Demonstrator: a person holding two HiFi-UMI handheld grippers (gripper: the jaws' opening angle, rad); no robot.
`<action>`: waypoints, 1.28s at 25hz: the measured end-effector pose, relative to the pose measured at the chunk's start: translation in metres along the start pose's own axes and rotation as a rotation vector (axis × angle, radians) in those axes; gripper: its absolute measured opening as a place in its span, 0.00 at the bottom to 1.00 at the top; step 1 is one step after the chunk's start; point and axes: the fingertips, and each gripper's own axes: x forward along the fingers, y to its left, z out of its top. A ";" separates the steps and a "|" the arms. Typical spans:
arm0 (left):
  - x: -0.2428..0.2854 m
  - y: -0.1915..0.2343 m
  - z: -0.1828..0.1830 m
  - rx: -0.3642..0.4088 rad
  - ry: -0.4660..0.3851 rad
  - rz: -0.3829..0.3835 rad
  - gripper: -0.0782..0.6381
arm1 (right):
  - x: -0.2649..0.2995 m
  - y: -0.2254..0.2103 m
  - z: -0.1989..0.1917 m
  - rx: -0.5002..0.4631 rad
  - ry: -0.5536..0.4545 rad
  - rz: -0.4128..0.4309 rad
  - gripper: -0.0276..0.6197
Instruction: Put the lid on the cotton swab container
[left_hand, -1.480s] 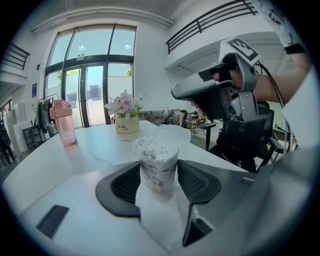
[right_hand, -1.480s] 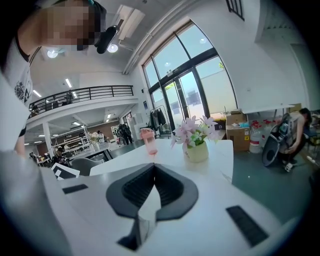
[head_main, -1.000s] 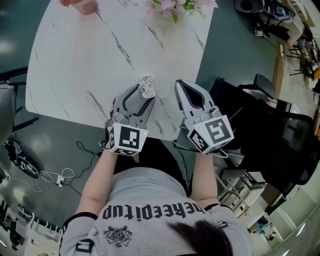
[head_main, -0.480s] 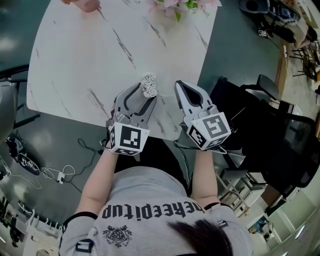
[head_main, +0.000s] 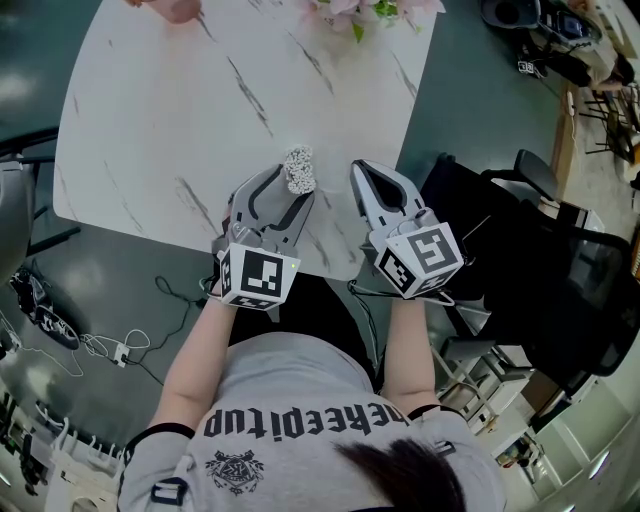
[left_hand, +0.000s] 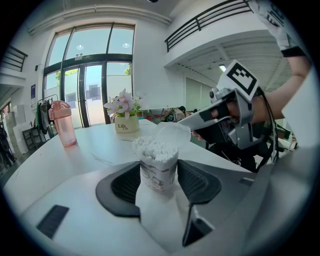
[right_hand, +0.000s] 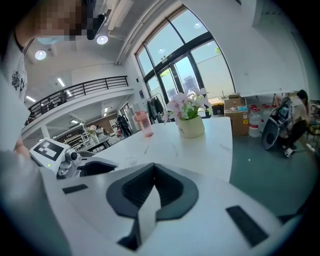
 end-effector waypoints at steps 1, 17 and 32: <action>0.000 0.000 0.000 0.001 0.001 0.000 0.45 | 0.000 0.001 0.001 0.005 -0.004 0.005 0.06; -0.001 -0.001 0.001 0.016 0.003 -0.001 0.45 | 0.012 0.046 0.018 -0.038 -0.018 0.132 0.06; -0.002 -0.001 0.001 0.013 -0.005 0.001 0.45 | 0.025 0.066 0.017 -0.092 0.013 0.169 0.06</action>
